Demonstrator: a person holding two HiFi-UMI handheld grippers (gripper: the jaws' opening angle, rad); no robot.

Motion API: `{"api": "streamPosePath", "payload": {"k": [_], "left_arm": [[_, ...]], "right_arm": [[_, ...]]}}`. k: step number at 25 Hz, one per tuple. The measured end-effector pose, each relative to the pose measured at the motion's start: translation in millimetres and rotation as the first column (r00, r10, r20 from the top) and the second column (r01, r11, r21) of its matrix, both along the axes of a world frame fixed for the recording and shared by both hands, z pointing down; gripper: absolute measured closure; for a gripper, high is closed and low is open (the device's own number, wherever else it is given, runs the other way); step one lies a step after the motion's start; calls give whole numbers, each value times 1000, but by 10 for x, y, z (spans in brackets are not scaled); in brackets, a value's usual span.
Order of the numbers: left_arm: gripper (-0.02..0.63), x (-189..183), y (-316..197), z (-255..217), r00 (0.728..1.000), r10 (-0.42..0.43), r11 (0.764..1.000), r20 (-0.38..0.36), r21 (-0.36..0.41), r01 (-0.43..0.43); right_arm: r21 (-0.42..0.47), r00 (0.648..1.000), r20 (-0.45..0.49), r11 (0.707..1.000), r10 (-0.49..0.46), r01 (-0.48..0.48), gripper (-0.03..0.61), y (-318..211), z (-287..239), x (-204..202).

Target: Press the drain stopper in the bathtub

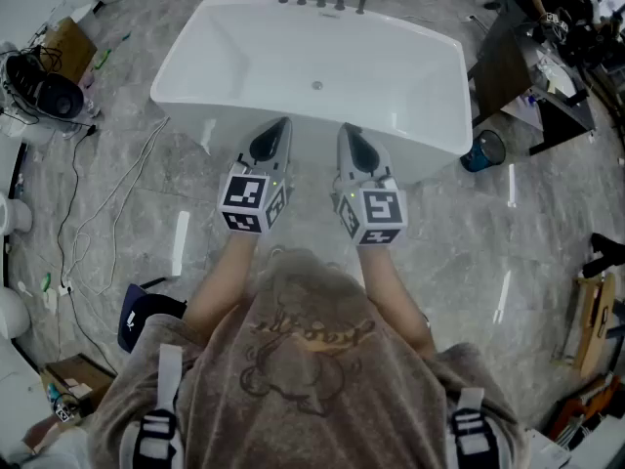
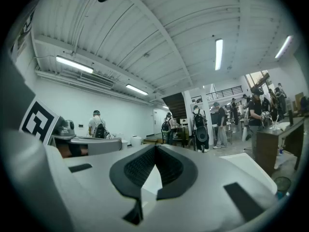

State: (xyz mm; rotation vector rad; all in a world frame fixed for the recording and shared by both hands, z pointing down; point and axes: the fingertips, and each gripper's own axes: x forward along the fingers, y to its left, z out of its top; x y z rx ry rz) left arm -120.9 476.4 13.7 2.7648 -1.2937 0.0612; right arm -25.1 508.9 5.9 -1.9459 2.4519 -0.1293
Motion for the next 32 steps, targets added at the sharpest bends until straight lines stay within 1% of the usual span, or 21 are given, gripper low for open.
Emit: {"api": "streamPosePath", "payload": {"k": [7,12,17,25,32], "left_arm": [[612,-42,-27,-30,1000,15,1000,2,-7,-15],[612,-107,-127,21,999,36,999,7,-1,-36],[612,-193,-218,70,998,69,998,9,-5,-69],[612,-228,-359,108,992,122,992,12,0,-123],[612,-136,-630,166,991,134,991,3,1,-134]], "right_arm": [[-4,1000,2,1000,-2,2,580,-19,-9,-103],[30,1000,11,1000,6,-6,580,-107,-29,-164],[30,999,8,999,36,-36,580,-168,6,-221],[24,997,0,997,78,-78,578,-291,121,-286],[34,996,-4,996,86,-86,580,-554,146,-155]]}}
